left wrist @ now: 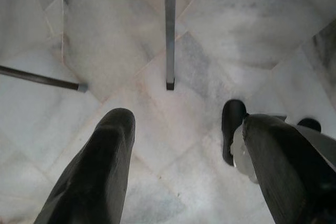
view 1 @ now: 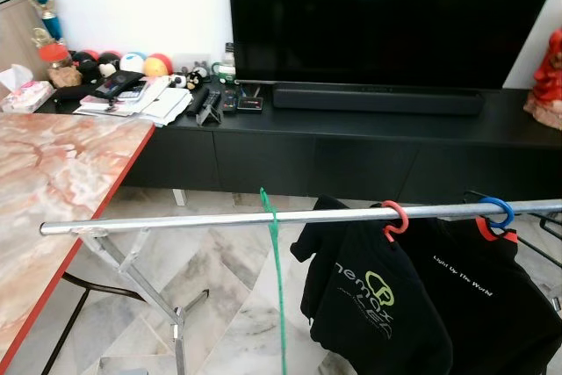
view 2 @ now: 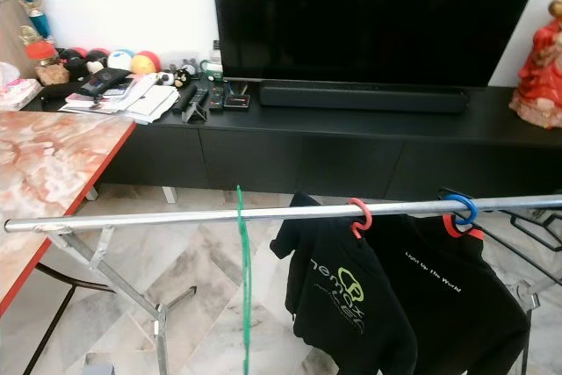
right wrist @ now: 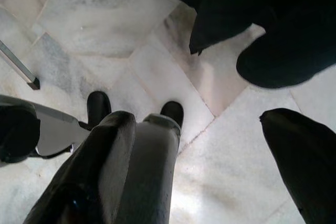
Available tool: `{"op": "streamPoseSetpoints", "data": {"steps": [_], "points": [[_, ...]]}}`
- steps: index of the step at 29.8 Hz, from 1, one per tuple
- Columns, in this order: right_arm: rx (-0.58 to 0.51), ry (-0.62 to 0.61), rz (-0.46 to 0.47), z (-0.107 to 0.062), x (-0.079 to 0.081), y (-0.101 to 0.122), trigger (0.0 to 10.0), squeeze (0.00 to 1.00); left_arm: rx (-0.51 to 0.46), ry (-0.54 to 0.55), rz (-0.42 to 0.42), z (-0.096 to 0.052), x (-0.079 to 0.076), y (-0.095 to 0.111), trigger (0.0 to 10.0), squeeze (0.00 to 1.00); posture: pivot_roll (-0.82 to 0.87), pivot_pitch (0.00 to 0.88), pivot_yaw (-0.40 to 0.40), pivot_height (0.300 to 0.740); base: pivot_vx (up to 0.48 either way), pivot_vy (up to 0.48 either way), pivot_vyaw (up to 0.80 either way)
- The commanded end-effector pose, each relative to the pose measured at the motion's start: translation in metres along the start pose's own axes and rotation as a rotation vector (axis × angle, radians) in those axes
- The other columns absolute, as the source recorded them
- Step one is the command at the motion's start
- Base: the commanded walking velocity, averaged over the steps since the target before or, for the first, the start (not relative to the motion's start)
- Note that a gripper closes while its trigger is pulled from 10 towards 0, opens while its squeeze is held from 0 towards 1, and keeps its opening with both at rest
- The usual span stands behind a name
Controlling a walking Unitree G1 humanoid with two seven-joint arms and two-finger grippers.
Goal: Hang hanger
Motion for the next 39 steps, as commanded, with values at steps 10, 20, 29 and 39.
{"op": "streamPoseSetpoints", "data": {"steps": [10,20,29,39], "points": [[-0.047,-0.006,0.054,-0.0011,-0.0032,0.0039,10.0,0.00,0.015,-0.021,0.033,0.0001,-0.0051,-0.0027,10.0,0.00,0.01,0.000,0.026,0.740,0.000,0.000,0.00],[-0.050,0.000,0.070,-0.0011,-0.0018,0.0024,10.0,0.00,0.000,-0.023,0.054,0.0006,-0.0042,0.0022,10.0,0.00,0.00,0.000,0.033,0.740,0.000,0.000,0.00],[-0.059,0.009,0.082,-0.0009,-0.0002,0.0041,10.0,0.00,-0.007,-0.022,0.058,0.0007,-0.0018,0.0043,10.0,0.00,0.01,0.000,0.030,0.740,0.000,0.000,0.00],[-0.064,0.015,0.095,-0.0008,0.0013,0.0050,10.0,0.00,-0.002,-0.008,0.057,0.0008,-0.0012,0.0037,10.0,0.00,0.01,0.000,0.029,0.740,0.000,-0.046,0.00]]}}
Point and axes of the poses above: a point about 5 cm out from each wrist's last joint towards the gripper, its own z axis pointing out of the wrist towards the gripper, its own y axis along the axis of the wrist's last joint, x = y × z, the point moved 5 cm from there along z, pointing out of the wrist towards the gripper, and after that the axes turned 15 degrees about z, right-handed, at the moved point
